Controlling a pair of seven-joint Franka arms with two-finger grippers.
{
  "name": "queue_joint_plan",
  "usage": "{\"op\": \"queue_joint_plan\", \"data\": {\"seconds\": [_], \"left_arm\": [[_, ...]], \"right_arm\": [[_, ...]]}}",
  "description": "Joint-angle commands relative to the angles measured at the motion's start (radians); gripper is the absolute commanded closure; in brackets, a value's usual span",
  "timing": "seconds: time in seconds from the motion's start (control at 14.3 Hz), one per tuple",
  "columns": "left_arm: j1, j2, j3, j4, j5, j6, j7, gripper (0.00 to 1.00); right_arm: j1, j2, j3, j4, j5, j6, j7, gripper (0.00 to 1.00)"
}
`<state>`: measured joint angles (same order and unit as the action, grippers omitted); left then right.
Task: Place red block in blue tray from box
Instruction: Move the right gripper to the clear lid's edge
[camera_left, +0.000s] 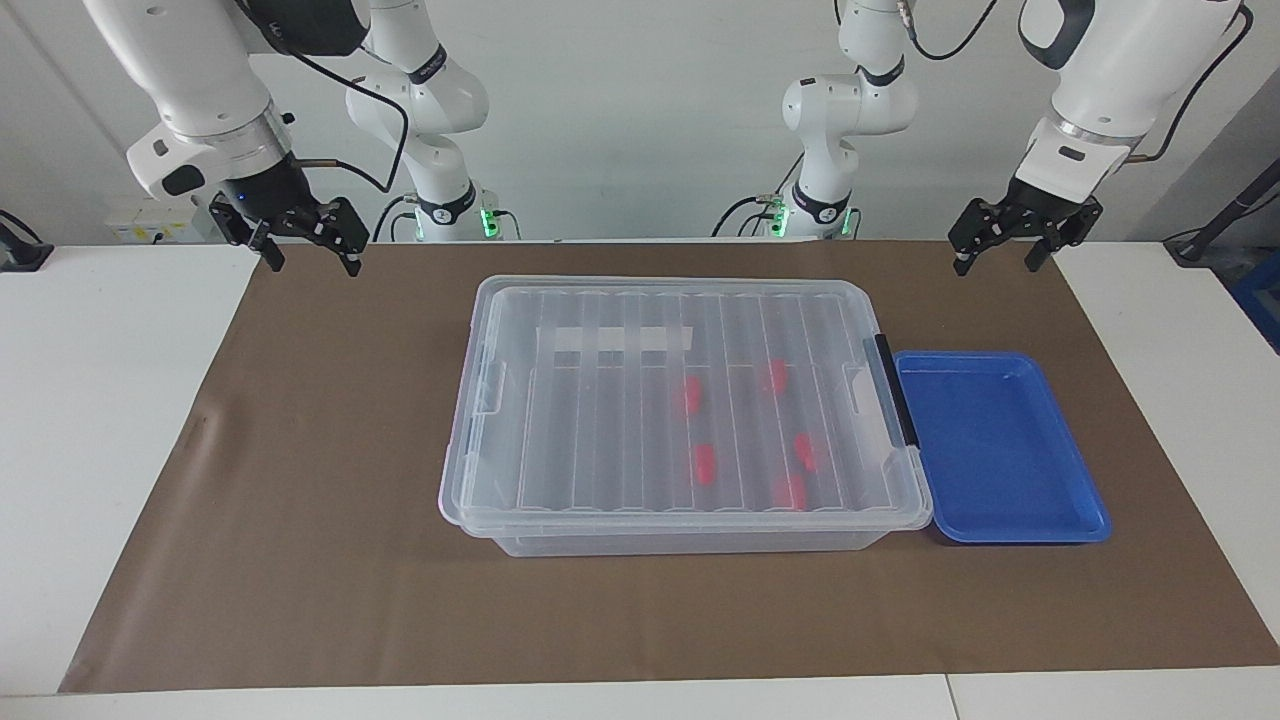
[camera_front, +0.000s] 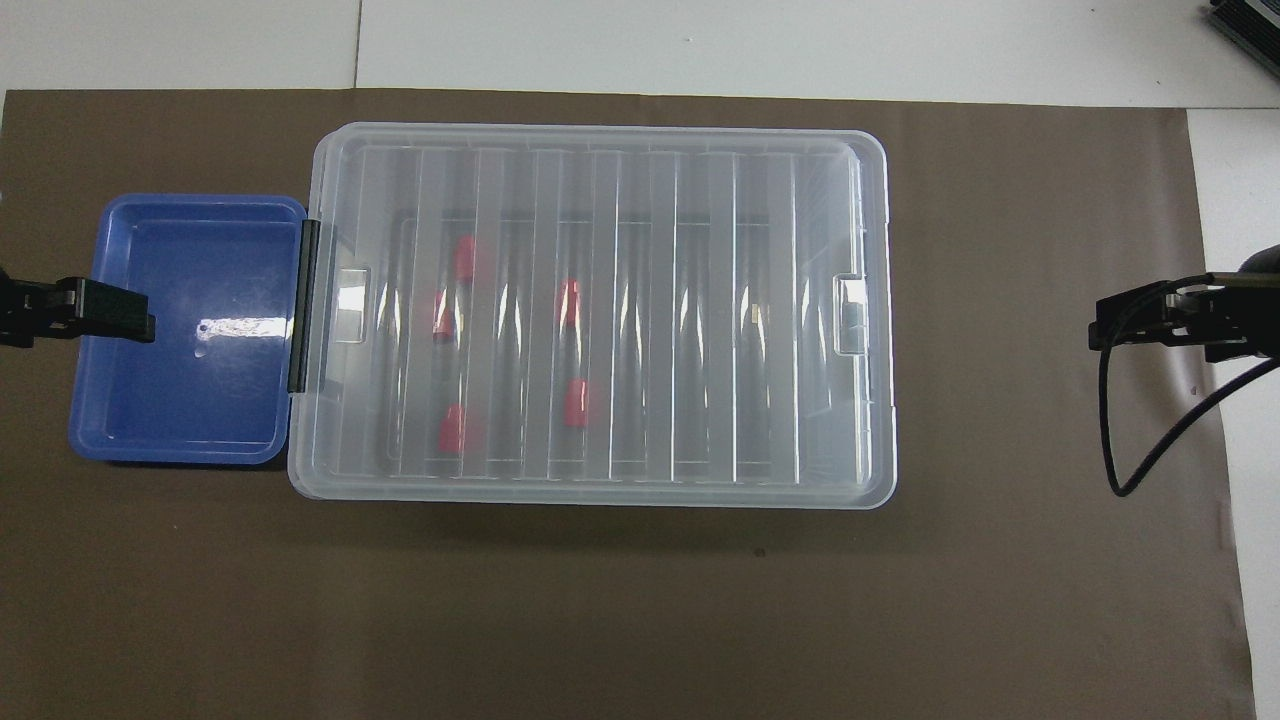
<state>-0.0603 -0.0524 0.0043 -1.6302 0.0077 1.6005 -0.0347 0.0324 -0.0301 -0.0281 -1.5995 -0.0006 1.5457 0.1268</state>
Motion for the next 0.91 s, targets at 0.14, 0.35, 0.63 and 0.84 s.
{"op": "queue_joint_plan", "data": {"seconds": [0.14, 0.35, 0.63, 0.84], "left_arm": [[-0.015, -0.029, 0.013, -0.034, -0.014, 0.024, -0.004, 0.0], [-0.015, -0.029, 0.013, -0.034, -0.014, 0.024, -0.004, 0.0], [-0.015, -0.027, 0.013, -0.034, -0.014, 0.024, -0.005, 0.0], [-0.015, -0.029, 0.013, -0.034, -0.014, 0.026, -0.004, 0.0]], "right_arm": [[-0.014, -0.001, 0.01, 0.004, 0.011, 0.002, -0.01, 0.0], [-0.012, -0.001, 0.011, -0.049, 0.025, 0.106, -0.006, 0.0], [0.06, 0.012, 0.011, -0.169, 0.027, 0.286, 0.008, 0.0], [0.101, 0.039, 0.013, -0.221, 0.044, 0.382, 0.016, 0.0]]}}
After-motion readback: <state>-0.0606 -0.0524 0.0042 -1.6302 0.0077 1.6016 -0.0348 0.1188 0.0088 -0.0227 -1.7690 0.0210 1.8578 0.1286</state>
